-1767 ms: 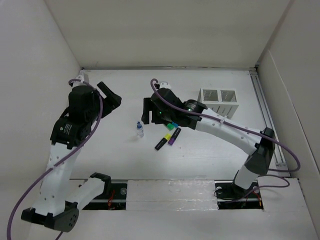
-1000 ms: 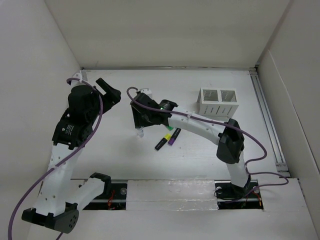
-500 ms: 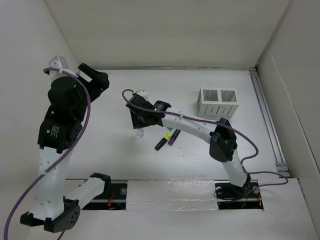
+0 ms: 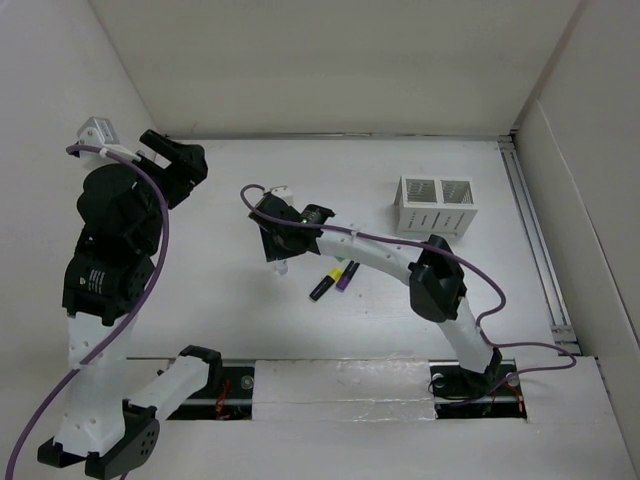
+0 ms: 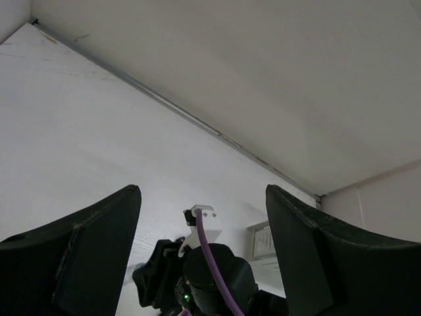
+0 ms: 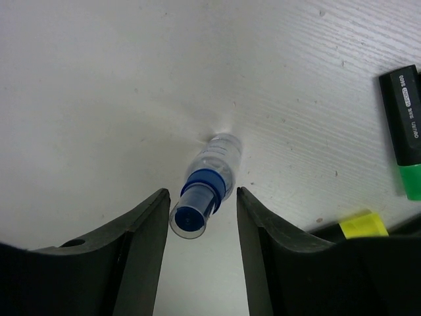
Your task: Organize the desk
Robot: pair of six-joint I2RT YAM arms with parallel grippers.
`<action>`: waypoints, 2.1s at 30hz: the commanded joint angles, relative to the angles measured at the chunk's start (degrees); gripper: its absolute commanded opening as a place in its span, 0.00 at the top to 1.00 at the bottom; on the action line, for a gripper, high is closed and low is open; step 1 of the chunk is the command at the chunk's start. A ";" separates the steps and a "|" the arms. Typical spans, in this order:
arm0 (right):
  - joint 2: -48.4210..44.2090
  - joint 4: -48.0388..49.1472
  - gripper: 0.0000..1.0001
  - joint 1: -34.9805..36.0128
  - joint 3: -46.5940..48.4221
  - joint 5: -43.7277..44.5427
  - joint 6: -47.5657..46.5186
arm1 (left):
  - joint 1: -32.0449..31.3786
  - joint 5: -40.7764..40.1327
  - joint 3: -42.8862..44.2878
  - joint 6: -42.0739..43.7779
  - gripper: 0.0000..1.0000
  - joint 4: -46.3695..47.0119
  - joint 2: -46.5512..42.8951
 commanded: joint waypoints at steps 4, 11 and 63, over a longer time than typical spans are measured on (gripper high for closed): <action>1.35 -1.60 0.54 0.63 5.40 3.09 0.64 | 0.29 0.92 0.10 0.33 0.28 1.49 -0.56; 2.14 -2.48 0.61 0.63 6.02 3.53 0.99 | 0.29 1.63 -0.96 0.32 0.28 1.75 -1.18; -31.08 -14.09 0.93 -57.28 -6.46 10.91 14.62 | -1.47 24.13 -25.13 15.00 0.38 12.39 9.81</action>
